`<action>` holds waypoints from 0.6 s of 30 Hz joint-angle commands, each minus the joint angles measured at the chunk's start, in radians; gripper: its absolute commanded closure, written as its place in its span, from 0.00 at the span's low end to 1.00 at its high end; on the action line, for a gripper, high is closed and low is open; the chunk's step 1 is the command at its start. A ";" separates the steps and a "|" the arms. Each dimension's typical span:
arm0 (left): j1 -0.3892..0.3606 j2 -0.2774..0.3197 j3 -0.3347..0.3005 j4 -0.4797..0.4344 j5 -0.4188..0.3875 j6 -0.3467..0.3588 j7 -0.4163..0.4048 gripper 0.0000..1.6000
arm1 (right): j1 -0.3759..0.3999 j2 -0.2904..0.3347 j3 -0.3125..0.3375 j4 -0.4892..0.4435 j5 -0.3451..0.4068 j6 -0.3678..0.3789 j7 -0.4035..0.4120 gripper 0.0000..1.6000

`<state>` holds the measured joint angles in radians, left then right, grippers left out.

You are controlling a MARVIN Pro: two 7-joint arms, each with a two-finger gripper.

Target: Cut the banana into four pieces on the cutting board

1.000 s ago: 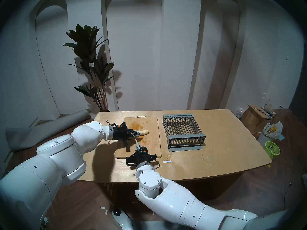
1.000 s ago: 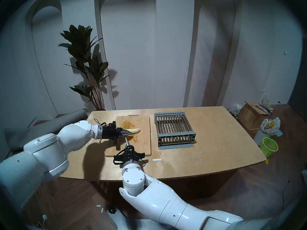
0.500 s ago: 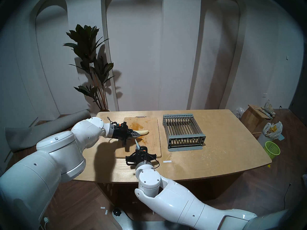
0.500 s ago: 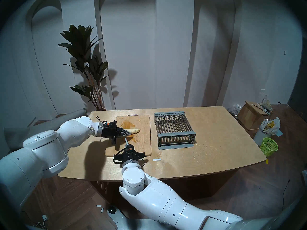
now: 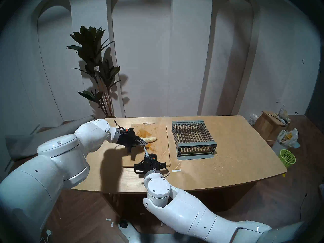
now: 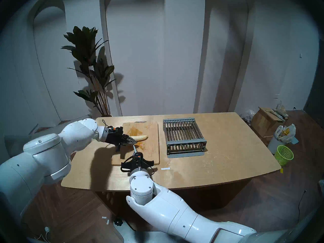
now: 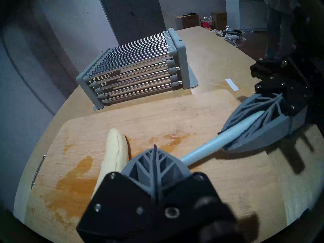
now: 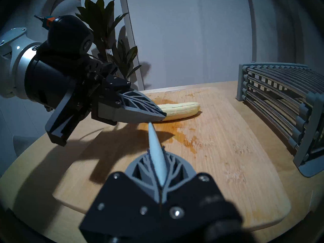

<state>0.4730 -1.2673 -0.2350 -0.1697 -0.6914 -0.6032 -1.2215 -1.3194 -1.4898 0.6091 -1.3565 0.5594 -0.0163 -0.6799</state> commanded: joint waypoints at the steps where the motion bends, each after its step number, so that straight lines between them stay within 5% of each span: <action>1: 0.023 -0.014 0.012 -0.006 0.004 0.019 -0.061 1.00 | 0.042 0.001 0.039 -0.031 -0.004 -0.014 -0.014 1.00; 18: 0.021 0.016 0.006 -0.012 -0.020 0.043 -0.112 1.00 | 0.052 -0.010 0.036 -0.031 0.002 -0.001 -0.020 1.00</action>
<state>0.4744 -1.2656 -0.2247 -0.1762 -0.6990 -0.5632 -1.2564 -1.3267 -1.4861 0.6134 -1.3551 0.5708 -0.0052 -0.6950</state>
